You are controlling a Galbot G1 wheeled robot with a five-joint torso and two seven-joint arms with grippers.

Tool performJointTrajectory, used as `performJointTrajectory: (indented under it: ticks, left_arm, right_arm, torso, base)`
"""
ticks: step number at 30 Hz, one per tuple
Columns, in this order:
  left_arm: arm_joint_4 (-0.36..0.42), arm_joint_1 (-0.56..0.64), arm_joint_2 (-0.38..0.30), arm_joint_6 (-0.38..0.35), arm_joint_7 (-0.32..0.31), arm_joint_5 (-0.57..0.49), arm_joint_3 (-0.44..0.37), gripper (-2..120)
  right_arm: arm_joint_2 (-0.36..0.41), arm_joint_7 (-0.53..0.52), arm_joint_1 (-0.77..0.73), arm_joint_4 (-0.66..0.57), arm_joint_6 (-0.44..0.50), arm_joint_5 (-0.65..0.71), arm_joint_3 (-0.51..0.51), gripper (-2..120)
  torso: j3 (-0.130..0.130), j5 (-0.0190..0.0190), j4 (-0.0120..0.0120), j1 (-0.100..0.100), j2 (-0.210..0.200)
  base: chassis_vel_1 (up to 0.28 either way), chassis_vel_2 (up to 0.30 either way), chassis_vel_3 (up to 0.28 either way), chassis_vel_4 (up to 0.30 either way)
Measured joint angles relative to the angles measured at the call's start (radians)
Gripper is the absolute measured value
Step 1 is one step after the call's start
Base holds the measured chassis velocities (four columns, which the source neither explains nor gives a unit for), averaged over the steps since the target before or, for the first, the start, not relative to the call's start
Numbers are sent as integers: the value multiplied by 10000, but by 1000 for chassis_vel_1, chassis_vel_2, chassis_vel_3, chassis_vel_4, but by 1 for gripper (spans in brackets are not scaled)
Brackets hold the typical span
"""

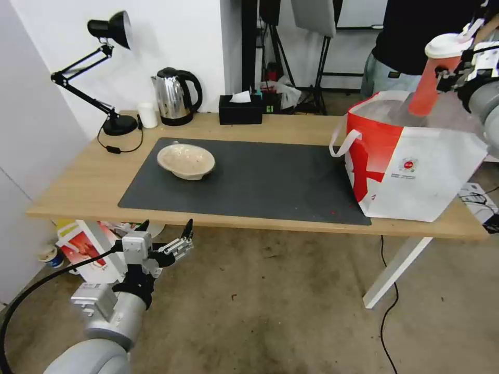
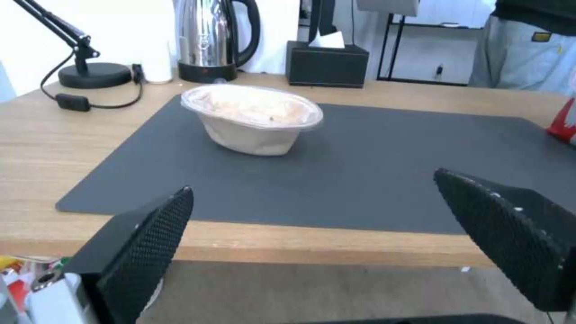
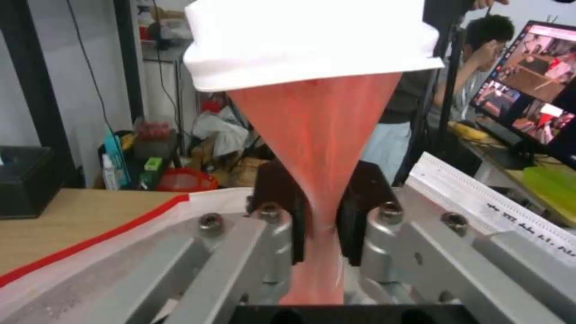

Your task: Pick up the trash from the table and place it into the takeout bag.

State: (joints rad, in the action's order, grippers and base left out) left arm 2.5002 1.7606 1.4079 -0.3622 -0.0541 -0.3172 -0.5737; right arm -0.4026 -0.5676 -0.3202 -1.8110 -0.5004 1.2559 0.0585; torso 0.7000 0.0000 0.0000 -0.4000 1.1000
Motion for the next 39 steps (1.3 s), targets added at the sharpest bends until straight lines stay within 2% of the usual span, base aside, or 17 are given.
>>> performJointTrajectory:
  ticks: [2,3,5,6,11,13,14,16,20,21,24,39]
  left_arm:
    - [0,0,1,0,-1,0,0,100]
    - [0,-2,5,1,-1,0,0,100]
    - [0,-12,17,3,-3,0,1,100]
    - [0,-12,17,3,-3,0,1,100]
    - [0,-63,75,6,5,3,24,100]
    - [-1,-76,113,6,4,4,43,100]
    - [-2,-81,161,6,1,9,66,100]
    - [-2,-74,176,6,0,13,72,100]
    - [-2,-26,95,7,-4,4,-12,100]
    - [-2,-26,95,7,-4,4,-12,100]
    - [-2,-37,62,8,-11,-61,-43,100]
    - [-2,-69,41,6,-23,-87,-24,100]
  right_arm:
    - [1,-18,-1,-15,-13,0,3,10]
    - [1,-86,-4,-76,-75,0,17,19]
    - [37,-242,15,-215,-264,15,35,31]
    - [37,-242,15,-215,-264,15,35,31]
    - [180,-453,191,-395,-520,33,43,54]
    - [184,-459,194,-415,-523,34,43,58]
    - [186,-474,193,-445,-523,34,44,65]
    - [186,-485,183,-449,-523,33,44,68]
    - [186,-514,151,-457,-522,26,44,86]
    - [186,-514,151,-457,-522,26,44,86]
    - [217,-518,219,-477,-522,26,42,99]
    - [303,-497,265,-834,-354,233,92,100]
  torso:
    - [0,0,0,0,0]
    - [0,-1,0,0,0]
    - [0,0,0,-1,0]
    - [0,0,0,-1,0]
    - [0,0,-1,0,0]
    - [-1,-1,0,0,0]
    - [0,0,-1,0,0]
    - [0,0,0,0,-1]
    - [0,0,0,0,0]
    - [0,0,0,0,0]
    - [0,0,0,0,0]
    - [0,0,-2,0,0]
  base:
    - [0,0,0,0]
    - [0,0,0,0]
    - [0,0,0,0]
    - [0,0,0,0]
    - [0,0,0,0]
    - [0,0,0,0]
    - [0,0,0,0]
    - [0,0,0,0]
    - [0,0,0,0]
    - [0,0,0,0]
    - [0,0,0,0]
    - [0,0,0,0]
